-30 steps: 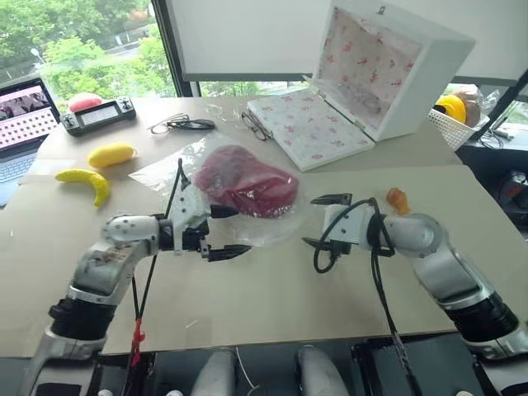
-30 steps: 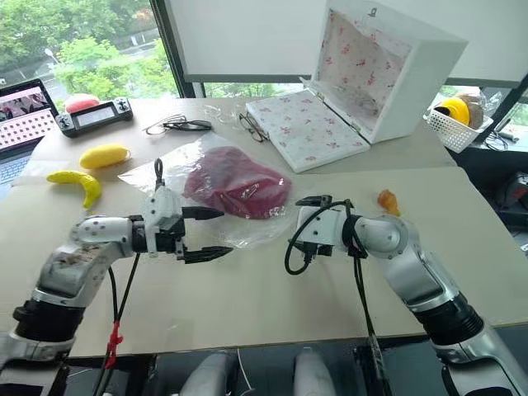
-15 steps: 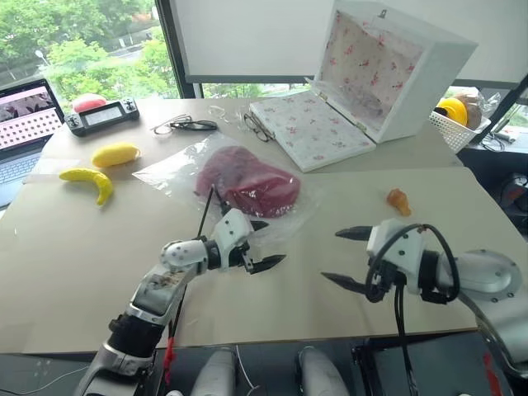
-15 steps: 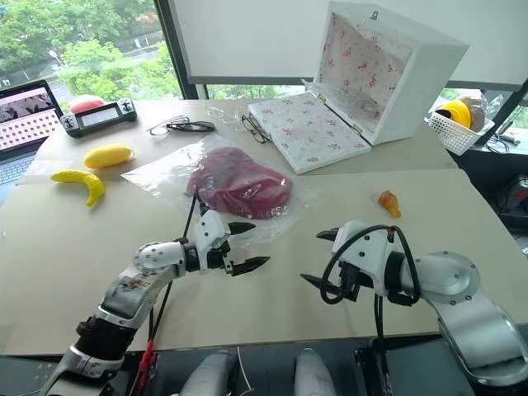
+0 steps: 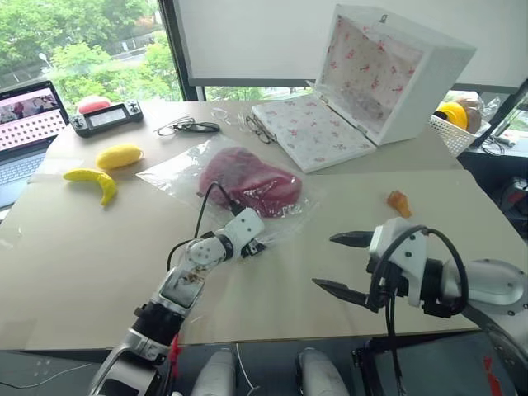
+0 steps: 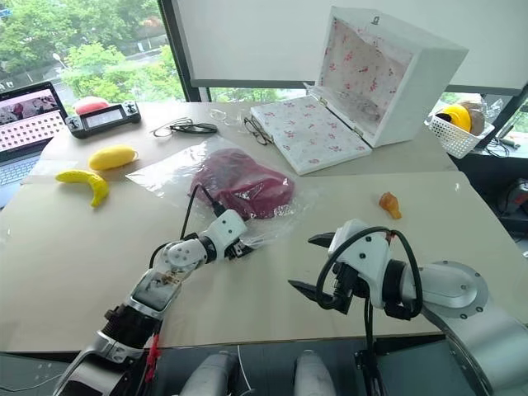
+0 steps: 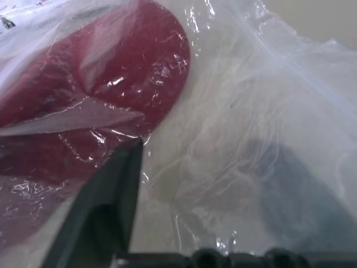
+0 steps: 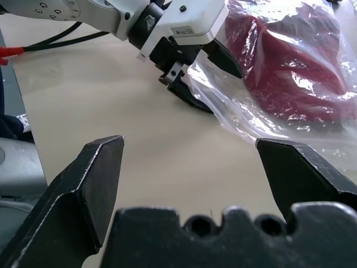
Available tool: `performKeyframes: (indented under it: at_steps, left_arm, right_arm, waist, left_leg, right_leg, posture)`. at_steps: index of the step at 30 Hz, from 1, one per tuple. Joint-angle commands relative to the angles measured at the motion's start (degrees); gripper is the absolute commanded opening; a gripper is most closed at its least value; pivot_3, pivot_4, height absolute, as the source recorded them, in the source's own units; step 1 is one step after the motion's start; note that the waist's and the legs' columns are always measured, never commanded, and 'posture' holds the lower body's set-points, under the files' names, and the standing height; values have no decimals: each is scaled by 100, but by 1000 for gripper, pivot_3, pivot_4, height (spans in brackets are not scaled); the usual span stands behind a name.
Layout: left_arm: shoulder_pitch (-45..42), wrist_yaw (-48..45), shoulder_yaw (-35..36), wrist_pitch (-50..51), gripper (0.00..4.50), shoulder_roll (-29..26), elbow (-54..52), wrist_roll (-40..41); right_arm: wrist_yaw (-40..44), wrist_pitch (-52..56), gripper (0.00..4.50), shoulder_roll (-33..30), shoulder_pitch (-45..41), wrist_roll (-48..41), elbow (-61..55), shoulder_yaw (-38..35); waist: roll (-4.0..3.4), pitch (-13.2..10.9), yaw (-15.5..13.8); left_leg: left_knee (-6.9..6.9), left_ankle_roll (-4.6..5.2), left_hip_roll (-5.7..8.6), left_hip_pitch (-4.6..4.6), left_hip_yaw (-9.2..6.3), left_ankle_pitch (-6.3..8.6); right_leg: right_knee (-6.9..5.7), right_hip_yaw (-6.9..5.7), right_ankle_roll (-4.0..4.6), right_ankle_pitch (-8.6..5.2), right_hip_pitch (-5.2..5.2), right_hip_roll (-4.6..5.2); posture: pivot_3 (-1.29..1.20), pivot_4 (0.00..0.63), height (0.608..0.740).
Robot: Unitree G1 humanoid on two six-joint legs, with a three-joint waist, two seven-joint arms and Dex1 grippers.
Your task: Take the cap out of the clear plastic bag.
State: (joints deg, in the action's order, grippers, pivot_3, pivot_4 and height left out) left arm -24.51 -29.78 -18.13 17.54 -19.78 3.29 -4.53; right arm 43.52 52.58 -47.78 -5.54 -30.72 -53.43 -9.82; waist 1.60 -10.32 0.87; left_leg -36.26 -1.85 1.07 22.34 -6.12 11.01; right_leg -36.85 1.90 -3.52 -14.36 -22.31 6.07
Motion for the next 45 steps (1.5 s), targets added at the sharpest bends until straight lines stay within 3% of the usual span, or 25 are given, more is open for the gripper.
performKeyframes:
  at_steps: [1, 5, 6, 12, 15, 20, 26, 30, 34, 39, 45]
  left_arm:
    - [-47, 64, 291, 6, 1630, -61, -33, 12]
    - [-6, 58, 549, 140, 240, -112, -128, 117]
    - [4, 42, 616, 160, 87, -121, -147, 160]
    - [61, -431, 1297, 125, 87, -588, -118, 637]
    - [-133, -1095, 1739, -187, 87, -1151, 462, 1027]
    - [-692, -1380, 2196, -370, 87, -1507, 1572, 1341]
    - [-942, -1497, 2466, -588, 87, -1717, 2434, 1412]
    - [-940, -1771, 2691, -802, 87, -1909, 3039, 1562]
    - [-855, -2179, 2622, -1611, 87, -2376, 3893, 1329]
    - [-834, -2393, 2560, -2427, 87, -2565, 4261, 1221]
    - [-658, -2722, 2560, -2604, 1936, -2514, 4096, 1315]
  right_arm:
    - [-114, -96, 4500, -77, 33, -43, -100, -14]
    - [-159, -171, 4500, -87, 25, -6, -22, 130]
    - [-166, -183, 4500, -84, 15, -3, -8, 157]
    - [-210, -335, 4500, -78, -106, 100, 190, 434]
    - [-231, -428, 4500, -44, -203, 144, 328, 602]
    - [-285, -582, 4500, 93, -434, 225, 580, 937]
    - [-342, -697, 4500, 304, -815, 385, 906, 1342]
    - [-340, -706, 4500, 395, -967, 413, 1003, 1461]
    - [-315, -724, 4500, 427, -1088, 449, 1116, 1553]
    - [-271, -759, 4500, 466, -1175, 514, 1239, 1643]
    - [-238, -815, 4500, 500, -1260, 580, 1359, 1728]
  waist:
    - [1, 0, -4]
    - [1, 0, -8]
    - [1, -1, -7]
    - [4, -2, 16]
    - [4, -4, 23]
    - [9, -6, -6]
    - [16, -9, 6]
    - [16, -9, 63]
    - [16, -9, 131]
    - [17, -9, 136]
    - [17, -9, 134]
  left_leg:
    - [0, 0, 0, 1, 0, 0]
    - [3, 0, 1, 10, 0, 0]
    - [3, 0, 1, 12, 0, 0]
    - [7, 0, 0, 9, 0, 1]
    - [14, 0, -1, 8, 0, 0]
    - [18, 0, 0, 12, 0, 0]
    - [26, -1, 1, 19, 0, 1]
    - [25, -1, 0, 59, 0, 0]
    - [27, -1, 0, 63, 0, 0]
    - [27, -1, 0, 63, 0, 0]
    - [27, -1, 0, 66, 0, 0]
  right_leg:
    - [1, 0, 0, 0, -1, 0]
    - [11, 0, 0, 0, -5, 1]
    - [13, 0, -1, 0, -5, 1]
    - [13, 0, -2, 0, -7, 1]
    - [13, 0, -1, 0, -11, 1]
    - [18, 0, -1, 0, -16, 1]
    - [28, -4, -3, 0, -20, 2]
    - [7, -2, 5, 4, -78, 2]
    - [0, -1, 23, 15, -87, 2]
    - [1, -1, 19, 12, -85, 2]
    - [0, -1, 20, 13, -86, 2]
  posture:
    - [0, 150, 740]
    - [0, 150, 740]
    - [0, 150, 740]
    - [0, 150, 740]
    - [0, 150, 740]
    - [0, 150, 740]
    - [0, 150, 740]
    - [0, 150, 740]
    - [0, 150, 740]
    - [0, 150, 740]
    - [0, 150, 740]
